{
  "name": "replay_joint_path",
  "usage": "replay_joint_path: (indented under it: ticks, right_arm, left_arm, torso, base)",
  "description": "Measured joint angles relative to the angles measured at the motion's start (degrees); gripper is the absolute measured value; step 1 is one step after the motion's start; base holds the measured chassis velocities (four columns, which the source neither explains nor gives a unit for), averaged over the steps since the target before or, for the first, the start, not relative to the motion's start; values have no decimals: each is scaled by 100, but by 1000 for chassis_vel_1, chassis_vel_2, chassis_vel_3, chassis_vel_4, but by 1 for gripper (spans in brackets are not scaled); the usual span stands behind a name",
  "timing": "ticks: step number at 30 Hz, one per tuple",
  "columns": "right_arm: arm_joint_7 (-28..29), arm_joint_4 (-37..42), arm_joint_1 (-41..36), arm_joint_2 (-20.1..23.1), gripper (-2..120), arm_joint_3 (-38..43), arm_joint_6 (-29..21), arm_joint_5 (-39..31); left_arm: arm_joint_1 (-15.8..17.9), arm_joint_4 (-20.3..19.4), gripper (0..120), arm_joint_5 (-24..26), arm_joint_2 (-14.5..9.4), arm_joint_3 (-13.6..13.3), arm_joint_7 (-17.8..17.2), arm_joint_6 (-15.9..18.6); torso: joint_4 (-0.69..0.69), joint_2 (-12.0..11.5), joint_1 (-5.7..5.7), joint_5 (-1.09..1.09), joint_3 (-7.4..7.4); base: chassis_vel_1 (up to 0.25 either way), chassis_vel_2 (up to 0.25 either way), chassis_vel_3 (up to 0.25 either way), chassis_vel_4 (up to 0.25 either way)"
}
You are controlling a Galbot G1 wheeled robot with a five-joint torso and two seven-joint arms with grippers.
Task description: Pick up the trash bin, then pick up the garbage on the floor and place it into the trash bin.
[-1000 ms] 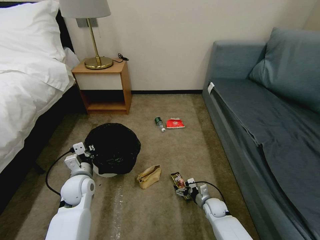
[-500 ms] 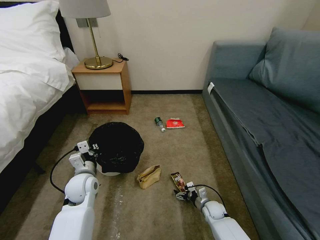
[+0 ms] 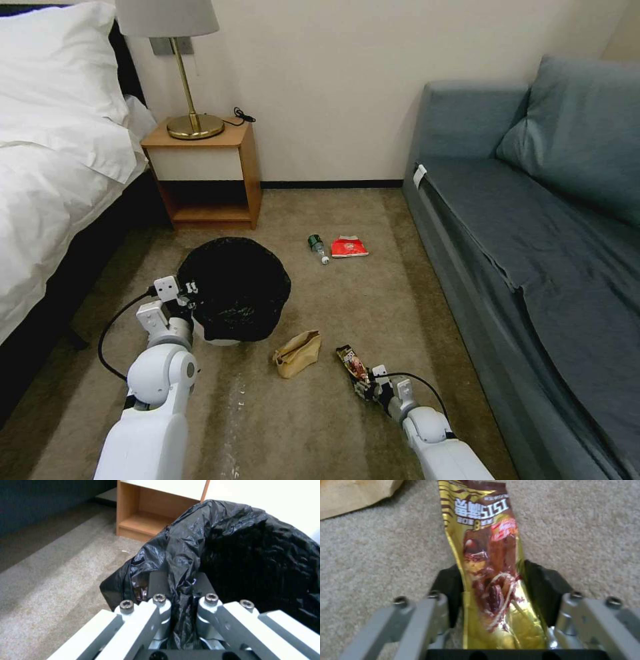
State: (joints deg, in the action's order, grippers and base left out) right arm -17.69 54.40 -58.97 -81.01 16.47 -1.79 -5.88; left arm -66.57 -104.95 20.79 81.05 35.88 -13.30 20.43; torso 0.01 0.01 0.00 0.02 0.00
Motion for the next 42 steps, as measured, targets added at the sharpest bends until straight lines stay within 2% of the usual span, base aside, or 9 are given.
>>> replay_joint_path:
  ticks: [2, 11, 19, 25, 31, 33, 34, 36, 42]
  right_arm:
    - [-13, -20, 0, -12, 32, 24, 47, -2]
    - [-59, 7, -19, -27, 1, 49, 125, -36]
    - [-30, 38, -5, -41, 0, 55, 189, -44]
    - [180, 538, -13, -2, 0, 33, 143, -244]
    - [918, 1543, 130, 15, 0, -244, 391, -660]
    - [1563, 2104, 285, 51, 0, -630, 446, -780]
    - [1563, 2104, 285, 51, 0, -630, 446, -780]
    - [2088, 2478, 492, 124, 0, -1088, 379, -1006]
    - [2545, 2824, 1243, 254, 0, -2257, 301, -1394]
  left_arm:
    - [2, 38, 4, 5, 1, 10, 6, -9]
    - [17, 113, 4, 50, 4, 19, -10, -16]
    - [30, 142, 4, 72, 8, 10, -24, -1]
    - [60, 187, 4, 73, -15, 0, -23, 2]
    - [135, 264, 4, 73, -28, -19, -17, 8]
    - [136, 295, 4, 55, -8, -43, -16, 8]
    - [136, 295, 4, 55, -8, -43, -16, 8]
    - [140, 349, 4, 36, -14, -57, -6, 8]
    - [157, 437, 4, 8, -23, -58, 0, 6]
  torso:
    - [0, 0, 0, -1, 0]
    - [0, -1, 0, 0, 0]
    - [-1, -1, 0, -1, 0]
    - [-2, -1, 0, -2, 1]
    - [-1, -2, 0, -2, 0]
    - [-1, -1, 0, -3, 0]
    - [-1, -1, 0, -3, 0]
    - [-1, -1, 0, -3, 0]
    - [-1, -1, 0, -4, 1]
  base:
    - [0, 0, 0, 0]
    - [0, 0, 0, 0]
    - [0, 0, 0, 0]
    - [0, 0, 0, 0]
    - [0, 0, 0, 0]
    - [0, 0, 0, 0]
    - [0, 0, 0, 0]
    - [0, 0, 0, 0]
    - [0, 0, 0, 0]
